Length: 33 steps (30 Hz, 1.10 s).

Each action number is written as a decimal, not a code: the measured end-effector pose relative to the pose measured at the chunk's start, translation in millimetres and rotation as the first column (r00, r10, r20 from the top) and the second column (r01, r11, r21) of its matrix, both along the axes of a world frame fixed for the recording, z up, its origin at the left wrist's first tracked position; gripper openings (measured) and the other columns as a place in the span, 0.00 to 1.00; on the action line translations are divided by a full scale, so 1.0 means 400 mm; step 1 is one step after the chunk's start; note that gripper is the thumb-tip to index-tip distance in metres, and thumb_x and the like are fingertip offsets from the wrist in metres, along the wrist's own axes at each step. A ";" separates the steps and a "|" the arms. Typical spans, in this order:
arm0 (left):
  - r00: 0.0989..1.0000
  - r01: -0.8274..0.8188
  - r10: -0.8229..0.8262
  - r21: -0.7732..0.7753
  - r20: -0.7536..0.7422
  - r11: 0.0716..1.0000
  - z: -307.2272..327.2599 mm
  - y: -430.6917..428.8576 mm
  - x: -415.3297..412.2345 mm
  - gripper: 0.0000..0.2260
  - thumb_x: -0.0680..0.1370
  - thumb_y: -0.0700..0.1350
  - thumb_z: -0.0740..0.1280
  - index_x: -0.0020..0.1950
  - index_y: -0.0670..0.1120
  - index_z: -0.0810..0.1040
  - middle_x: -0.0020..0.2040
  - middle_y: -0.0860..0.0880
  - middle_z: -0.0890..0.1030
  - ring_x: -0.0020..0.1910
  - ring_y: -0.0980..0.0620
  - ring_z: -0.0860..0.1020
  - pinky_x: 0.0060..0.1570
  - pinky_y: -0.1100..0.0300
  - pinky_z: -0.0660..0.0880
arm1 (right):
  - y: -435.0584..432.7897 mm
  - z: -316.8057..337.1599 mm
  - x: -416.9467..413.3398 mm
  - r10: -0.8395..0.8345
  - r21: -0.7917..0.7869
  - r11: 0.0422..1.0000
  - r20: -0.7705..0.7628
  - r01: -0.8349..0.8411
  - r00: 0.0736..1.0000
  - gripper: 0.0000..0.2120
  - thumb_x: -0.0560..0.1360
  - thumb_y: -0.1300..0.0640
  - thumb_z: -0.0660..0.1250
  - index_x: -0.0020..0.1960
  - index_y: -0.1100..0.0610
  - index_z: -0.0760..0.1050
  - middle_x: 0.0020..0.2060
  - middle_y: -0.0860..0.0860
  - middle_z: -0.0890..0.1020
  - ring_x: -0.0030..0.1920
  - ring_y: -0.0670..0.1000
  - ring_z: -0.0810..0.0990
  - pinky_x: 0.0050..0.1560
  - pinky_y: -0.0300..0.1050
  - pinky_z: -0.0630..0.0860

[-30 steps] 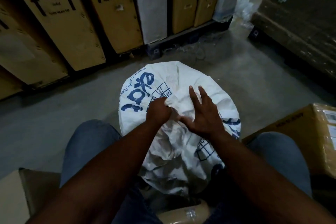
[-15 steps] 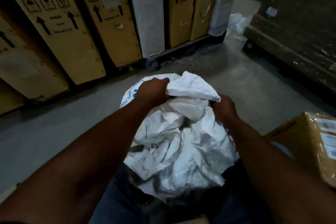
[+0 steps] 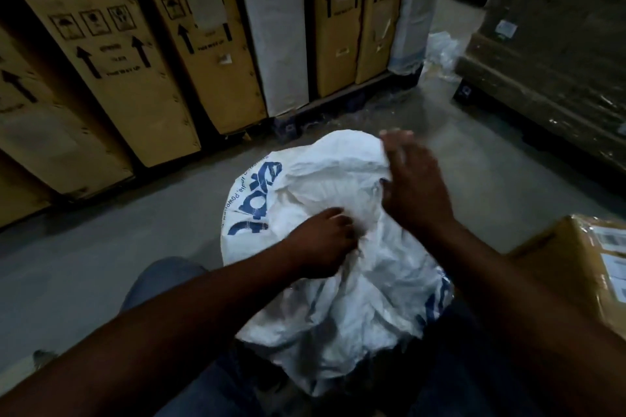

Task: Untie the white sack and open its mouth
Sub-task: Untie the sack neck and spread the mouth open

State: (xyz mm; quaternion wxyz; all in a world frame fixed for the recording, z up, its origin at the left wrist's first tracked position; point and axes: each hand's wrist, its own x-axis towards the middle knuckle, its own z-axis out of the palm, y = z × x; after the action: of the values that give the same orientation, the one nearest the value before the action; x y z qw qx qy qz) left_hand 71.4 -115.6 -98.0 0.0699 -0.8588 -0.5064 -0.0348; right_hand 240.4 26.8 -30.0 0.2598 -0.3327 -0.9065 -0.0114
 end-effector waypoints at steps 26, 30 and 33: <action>0.675 -0.725 0.714 0.010 -0.185 0.689 0.127 0.130 -0.085 0.32 0.72 0.55 0.61 0.70 0.38 0.78 0.71 0.34 0.75 0.76 0.33 0.68 0.80 0.38 0.48 | 0.035 -0.163 0.052 0.000 0.057 0.997 0.617 -0.044 0.787 0.26 0.69 0.58 0.58 0.63 0.64 0.81 0.67 0.66 0.79 0.73 0.65 0.74 0.80 0.66 0.48; 0.968 -0.246 0.247 0.045 -0.041 0.968 0.037 0.051 0.038 0.20 0.74 0.54 0.69 0.61 0.44 0.81 0.64 0.42 0.79 0.62 0.40 0.78 0.73 0.42 0.66 | 0.000 -0.209 0.034 0.483 -0.199 0.875 0.413 -0.442 0.772 0.28 0.67 0.53 0.58 0.63 0.59 0.81 0.67 0.60 0.81 0.69 0.60 0.78 0.70 0.57 0.74; 0.977 -0.142 0.101 -0.221 -0.188 0.965 -0.057 0.022 0.016 0.34 0.69 0.60 0.74 0.72 0.46 0.78 0.72 0.43 0.77 0.74 0.41 0.73 0.78 0.42 0.63 | -0.004 -0.252 0.068 0.391 -0.279 0.920 0.622 -0.274 0.679 0.31 0.74 0.43 0.61 0.75 0.52 0.72 0.77 0.55 0.71 0.79 0.58 0.66 0.78 0.62 0.60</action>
State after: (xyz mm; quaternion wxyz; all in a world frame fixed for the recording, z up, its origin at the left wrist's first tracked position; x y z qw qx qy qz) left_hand 77.6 -106.6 -121.0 0.0148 -0.8279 -0.5508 0.1047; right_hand 267.7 25.0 -130.7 -0.1115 -0.1557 -0.9815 -0.0078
